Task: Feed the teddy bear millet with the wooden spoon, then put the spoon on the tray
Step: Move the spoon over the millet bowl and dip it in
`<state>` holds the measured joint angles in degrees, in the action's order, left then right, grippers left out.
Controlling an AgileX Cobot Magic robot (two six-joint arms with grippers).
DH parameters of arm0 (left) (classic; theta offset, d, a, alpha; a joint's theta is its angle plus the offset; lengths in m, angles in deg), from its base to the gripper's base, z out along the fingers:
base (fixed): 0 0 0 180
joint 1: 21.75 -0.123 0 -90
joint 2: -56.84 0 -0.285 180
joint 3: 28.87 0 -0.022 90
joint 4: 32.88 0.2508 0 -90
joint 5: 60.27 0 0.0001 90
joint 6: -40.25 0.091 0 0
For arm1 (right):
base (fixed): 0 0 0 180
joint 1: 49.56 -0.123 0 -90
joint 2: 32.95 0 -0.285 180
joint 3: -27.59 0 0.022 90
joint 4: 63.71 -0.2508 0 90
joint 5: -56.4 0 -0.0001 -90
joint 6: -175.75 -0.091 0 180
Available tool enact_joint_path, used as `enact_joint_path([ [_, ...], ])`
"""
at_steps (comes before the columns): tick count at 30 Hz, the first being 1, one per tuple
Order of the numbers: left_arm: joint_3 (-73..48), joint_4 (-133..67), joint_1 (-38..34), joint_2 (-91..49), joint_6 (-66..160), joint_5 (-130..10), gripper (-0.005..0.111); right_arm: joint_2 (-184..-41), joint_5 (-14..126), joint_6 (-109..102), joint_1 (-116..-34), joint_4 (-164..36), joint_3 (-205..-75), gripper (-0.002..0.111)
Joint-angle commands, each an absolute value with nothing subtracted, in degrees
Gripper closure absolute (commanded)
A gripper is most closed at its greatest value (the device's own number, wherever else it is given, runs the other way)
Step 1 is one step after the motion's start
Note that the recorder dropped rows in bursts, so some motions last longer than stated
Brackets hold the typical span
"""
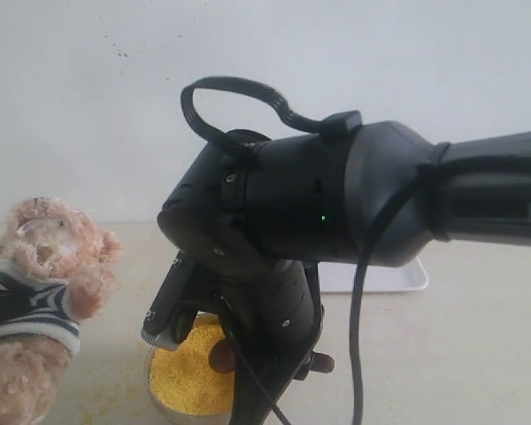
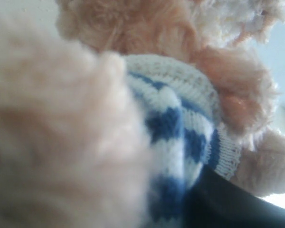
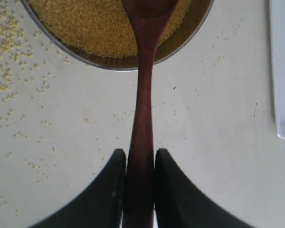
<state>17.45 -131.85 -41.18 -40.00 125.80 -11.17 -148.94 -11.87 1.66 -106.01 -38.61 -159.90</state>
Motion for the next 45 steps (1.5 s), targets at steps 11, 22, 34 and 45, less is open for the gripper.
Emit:
enact_joint_path([
  [11, 17.6, -132.8, -41.0, -39.5, 126.0, -6.7, 0.103, -150.1, -8.1, 4.1, -106.1, -43.5, -160.4, 0.108],
  [22, 17.7, -132.8, -41.0, -39.5, 126.0, -6.5, 0.103, -150.1, -5.9, 4.5, -106.1, -45.4, -160.4, 0.108],
  [34, 17.7, -132.8, -41.0, -39.5, 126.0, -6.5, 0.103, -150.0, -4.9, 2.1, -106.1, -45.4, -160.4, 0.108],
  [45, 17.7, -132.8, -41.0, -39.5, 126.0, -6.5, 0.103, -150.0, -4.9, 2.1, -102.9, -49.3, -160.4, 0.108],
])
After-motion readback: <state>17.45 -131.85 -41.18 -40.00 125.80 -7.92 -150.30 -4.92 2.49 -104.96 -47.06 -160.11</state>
